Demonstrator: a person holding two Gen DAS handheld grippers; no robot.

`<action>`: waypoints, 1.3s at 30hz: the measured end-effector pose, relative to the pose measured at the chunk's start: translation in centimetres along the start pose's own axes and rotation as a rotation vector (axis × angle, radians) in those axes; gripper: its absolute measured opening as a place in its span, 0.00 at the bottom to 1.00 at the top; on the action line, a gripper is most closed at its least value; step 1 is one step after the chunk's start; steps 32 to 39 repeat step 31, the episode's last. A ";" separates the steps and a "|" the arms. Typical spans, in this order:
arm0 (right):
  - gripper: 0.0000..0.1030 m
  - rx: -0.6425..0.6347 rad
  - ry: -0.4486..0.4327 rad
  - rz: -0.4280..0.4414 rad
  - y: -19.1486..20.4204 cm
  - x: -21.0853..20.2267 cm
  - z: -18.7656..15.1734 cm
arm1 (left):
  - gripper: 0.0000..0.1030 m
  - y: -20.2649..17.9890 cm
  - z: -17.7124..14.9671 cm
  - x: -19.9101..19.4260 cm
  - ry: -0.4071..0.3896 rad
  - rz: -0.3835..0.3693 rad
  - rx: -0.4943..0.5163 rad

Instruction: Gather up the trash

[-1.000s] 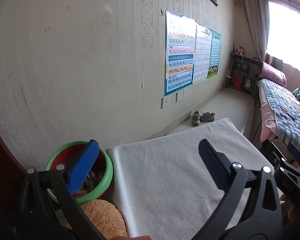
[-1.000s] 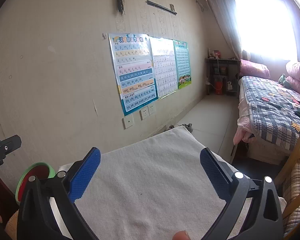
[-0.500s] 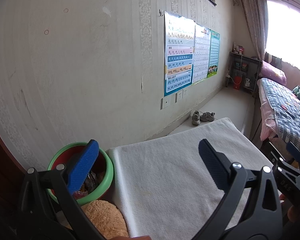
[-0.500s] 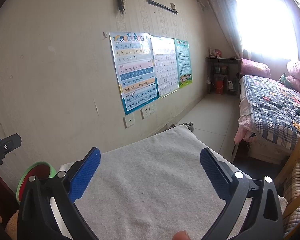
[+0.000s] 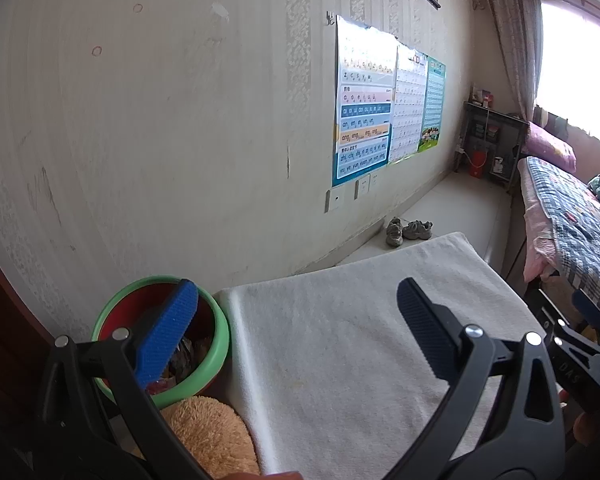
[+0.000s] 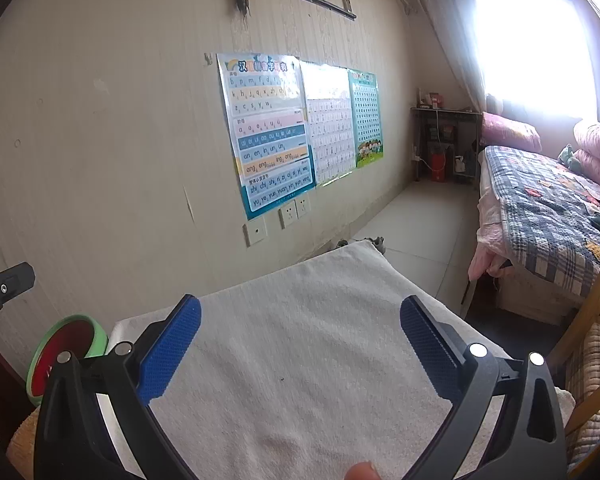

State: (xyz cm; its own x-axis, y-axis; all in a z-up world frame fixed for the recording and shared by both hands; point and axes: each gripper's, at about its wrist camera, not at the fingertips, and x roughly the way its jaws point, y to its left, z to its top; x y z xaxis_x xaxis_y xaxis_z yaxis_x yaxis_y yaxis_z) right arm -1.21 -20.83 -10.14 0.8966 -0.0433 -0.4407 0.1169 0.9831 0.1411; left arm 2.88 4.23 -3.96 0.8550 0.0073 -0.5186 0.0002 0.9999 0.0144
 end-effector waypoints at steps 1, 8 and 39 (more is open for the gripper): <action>0.93 -0.001 0.001 0.000 0.0 0.0 0.0 | 0.95 0.0 0.0 0.1 0.003 0.000 -0.002; 0.93 -0.006 0.012 -0.001 0.1 0.5 -0.2 | 0.95 0.3 0.0 0.2 0.010 -0.003 -0.005; 0.93 0.142 0.283 -0.249 -5.8 7.7 -4.8 | 0.95 2.4 -0.7 1.4 0.030 0.041 -0.046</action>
